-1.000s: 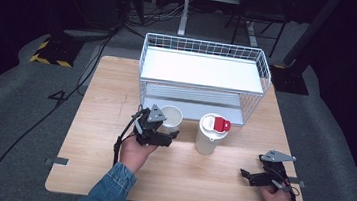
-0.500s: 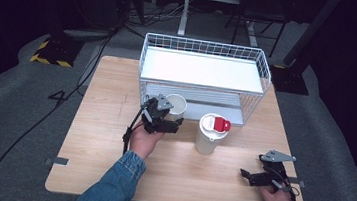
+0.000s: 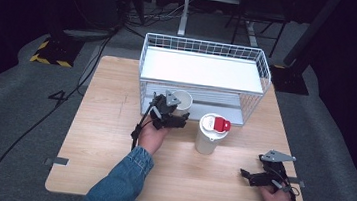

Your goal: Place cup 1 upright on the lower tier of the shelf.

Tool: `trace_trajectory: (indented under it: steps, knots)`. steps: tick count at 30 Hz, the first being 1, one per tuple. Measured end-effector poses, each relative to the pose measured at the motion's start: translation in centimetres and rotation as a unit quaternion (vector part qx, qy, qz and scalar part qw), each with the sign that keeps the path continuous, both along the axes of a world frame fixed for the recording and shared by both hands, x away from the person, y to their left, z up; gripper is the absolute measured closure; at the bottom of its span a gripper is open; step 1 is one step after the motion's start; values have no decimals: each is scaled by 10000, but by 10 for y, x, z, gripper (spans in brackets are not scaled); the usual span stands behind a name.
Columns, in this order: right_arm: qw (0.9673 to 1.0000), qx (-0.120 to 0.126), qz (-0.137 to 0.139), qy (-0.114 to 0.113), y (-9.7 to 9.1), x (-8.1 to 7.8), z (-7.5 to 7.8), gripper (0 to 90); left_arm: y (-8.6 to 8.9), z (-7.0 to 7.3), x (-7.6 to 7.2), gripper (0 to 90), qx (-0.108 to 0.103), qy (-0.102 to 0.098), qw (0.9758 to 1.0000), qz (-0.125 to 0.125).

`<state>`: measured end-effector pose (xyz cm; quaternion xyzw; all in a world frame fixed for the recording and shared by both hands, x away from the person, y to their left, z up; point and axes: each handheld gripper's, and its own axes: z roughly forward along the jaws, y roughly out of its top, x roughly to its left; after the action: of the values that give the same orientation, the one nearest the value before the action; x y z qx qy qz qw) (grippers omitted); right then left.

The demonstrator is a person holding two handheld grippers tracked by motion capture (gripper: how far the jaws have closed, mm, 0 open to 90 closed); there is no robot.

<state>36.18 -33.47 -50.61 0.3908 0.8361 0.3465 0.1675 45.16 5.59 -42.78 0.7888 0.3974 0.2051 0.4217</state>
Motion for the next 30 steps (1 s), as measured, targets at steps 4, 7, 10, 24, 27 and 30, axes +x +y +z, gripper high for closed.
trace_trajectory:
  steps: [4, 7, 10, 24, 27, 30]
  knots:
    - [10000, 1, 0, 1, 0, 0, 0, 6, -5, -3, 9, 225, -44, -28, 9999, 94]
    - [10000, 1, 3, -1, 0, 0, 0, 6, -7, -5, 12, 225, -53, -24, 9999, 145]
    - [10000, 1, 4, -1, 0, 0, 0, 6, -9, -9, 17, 225, -64, -16, 9997, 246]
    - [10000, 5, -2, 1, 0, 0, 0, 6, -20, -25, 37, 225, -37, 26, 9992, 395]
    - [10000, 5, -6, 2, 0, 0, 0, 6, -21, -26, 40, 225, -51, 15, 9991, 420]
    - [10000, 4, -13, 0, 0, 0, 0, 6, -23, -30, 46, 225, -48, 7, 9989, 462]
